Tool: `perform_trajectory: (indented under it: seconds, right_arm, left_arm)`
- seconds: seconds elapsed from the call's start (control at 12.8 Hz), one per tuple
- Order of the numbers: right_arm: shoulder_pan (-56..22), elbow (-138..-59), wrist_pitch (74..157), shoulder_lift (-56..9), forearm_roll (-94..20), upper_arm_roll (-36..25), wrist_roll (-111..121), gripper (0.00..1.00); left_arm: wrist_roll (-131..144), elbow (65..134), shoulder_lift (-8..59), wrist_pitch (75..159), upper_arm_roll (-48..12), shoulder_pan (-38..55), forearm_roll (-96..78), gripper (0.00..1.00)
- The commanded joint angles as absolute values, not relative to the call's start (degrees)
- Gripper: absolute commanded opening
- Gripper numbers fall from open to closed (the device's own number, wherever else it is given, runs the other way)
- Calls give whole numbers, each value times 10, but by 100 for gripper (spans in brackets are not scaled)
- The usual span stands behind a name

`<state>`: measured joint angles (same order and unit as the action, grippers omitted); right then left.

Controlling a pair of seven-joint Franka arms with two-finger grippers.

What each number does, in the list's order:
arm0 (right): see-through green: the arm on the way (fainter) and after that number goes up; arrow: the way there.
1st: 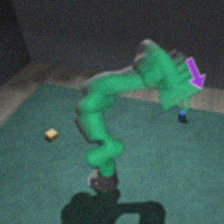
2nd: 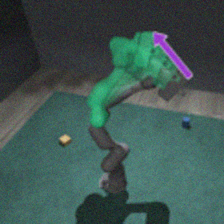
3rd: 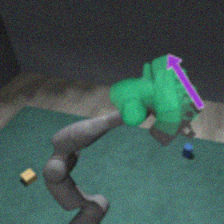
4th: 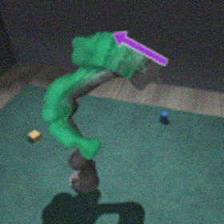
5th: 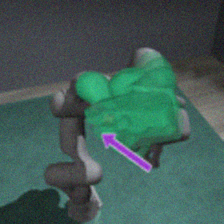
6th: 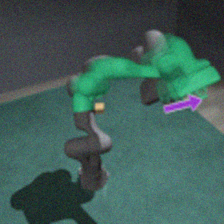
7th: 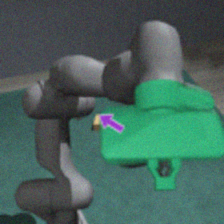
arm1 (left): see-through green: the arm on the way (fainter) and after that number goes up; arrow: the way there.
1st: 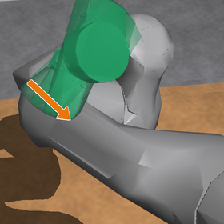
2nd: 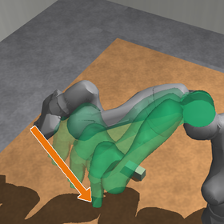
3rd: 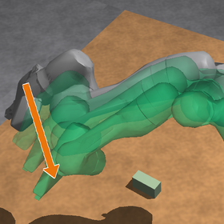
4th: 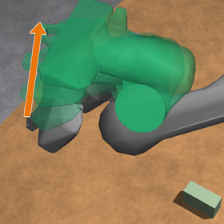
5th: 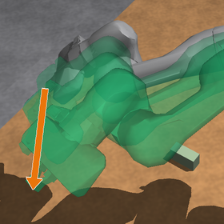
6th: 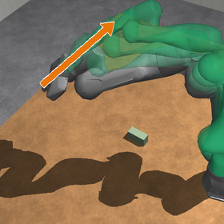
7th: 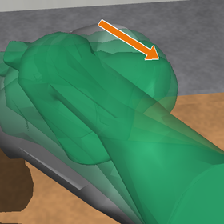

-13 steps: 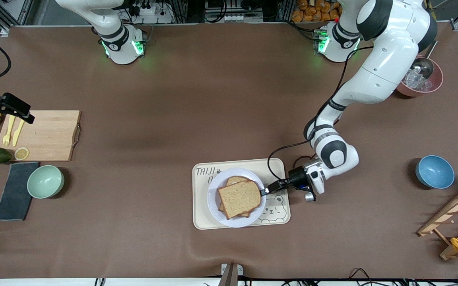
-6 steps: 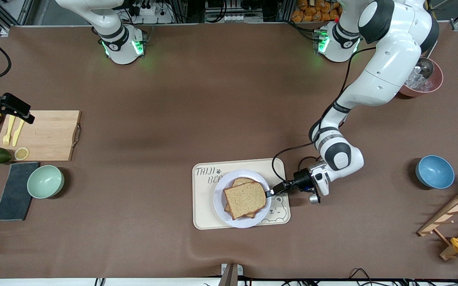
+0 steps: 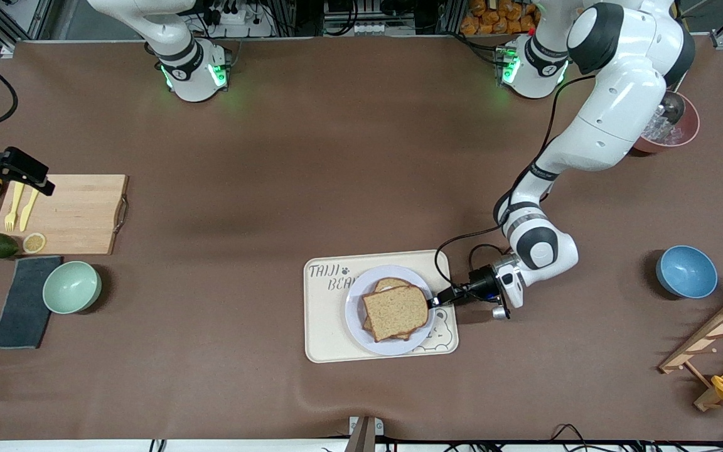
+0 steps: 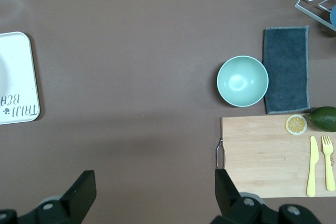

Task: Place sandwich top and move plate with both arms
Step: 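Settle the plate on the tray and open the left gripper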

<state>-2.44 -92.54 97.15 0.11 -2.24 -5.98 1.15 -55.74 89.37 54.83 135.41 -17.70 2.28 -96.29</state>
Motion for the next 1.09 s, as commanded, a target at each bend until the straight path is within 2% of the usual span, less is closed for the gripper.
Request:
perform_trajectory:
  seconds: [0.0,0.7,1.02]
  right_arm:
    - [-27,-928,970,5,-13,-60,2,100]
    - [-26,-929,969,5,-13,-60,2,100]
    - [-25,-929,970,5,-13,-60,3,100]
  left_arm:
    - [-544,904,541,1346,-176,16,-939,100]
    - [-499,904,528,1342,-176,-12,-858,100]
    - [-438,903,501,1342,-176,-11,-839,100]
